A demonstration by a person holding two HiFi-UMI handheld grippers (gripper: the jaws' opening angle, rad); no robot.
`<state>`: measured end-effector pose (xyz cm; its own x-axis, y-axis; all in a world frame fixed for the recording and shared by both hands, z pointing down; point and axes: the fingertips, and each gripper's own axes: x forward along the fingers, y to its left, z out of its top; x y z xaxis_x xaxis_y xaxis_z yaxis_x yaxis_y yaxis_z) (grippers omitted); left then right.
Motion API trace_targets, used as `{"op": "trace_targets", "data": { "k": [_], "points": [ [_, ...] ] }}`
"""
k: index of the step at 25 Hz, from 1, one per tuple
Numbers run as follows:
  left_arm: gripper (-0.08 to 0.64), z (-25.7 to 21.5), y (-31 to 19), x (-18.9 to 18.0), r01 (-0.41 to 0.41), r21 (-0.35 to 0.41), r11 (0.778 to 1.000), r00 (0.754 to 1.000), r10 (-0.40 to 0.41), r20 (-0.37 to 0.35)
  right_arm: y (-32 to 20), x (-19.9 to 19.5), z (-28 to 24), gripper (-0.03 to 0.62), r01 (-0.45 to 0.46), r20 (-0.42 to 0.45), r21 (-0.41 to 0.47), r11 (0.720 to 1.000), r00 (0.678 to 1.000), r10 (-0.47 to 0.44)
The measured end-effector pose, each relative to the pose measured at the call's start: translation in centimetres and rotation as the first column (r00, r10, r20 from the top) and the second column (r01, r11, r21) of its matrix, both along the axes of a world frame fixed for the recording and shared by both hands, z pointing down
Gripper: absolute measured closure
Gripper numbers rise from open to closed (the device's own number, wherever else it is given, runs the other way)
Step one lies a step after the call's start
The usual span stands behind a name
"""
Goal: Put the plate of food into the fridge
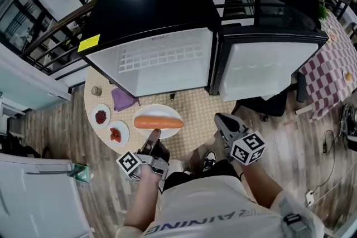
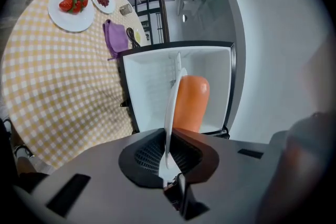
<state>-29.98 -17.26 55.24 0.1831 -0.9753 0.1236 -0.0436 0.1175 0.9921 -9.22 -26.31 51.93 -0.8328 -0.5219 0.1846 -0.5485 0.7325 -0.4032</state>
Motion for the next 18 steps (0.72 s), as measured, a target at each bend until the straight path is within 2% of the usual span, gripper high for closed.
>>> {"op": "trace_targets", "data": {
  "k": [8,13,18],
  "points": [
    [0.531,2.9,-4.8,0.6,-0.074,-0.044,0.996,0.997,0.073,-0.03,-1.2,0.0,0.7,0.569,-0.049,-0.038,-0.014,0.999,0.998,0.048],
    [0.531,4.4,-8.9,0.2,-0.144,-0.051,0.988,0.99,0.144,-0.011,-0.3,-1.2,0.7,0.569,-0.099,-0.042,-0.033,0.995,0.994,0.097],
    [0.531,6.5,-13.7,0.1,-0.154,-0.078,0.985,0.988,0.154,-0.008,0.2,-1.7,1.0,0.569,-0.13,-0.059,-0.041,0.991,0.99,0.127]
  ]
}}
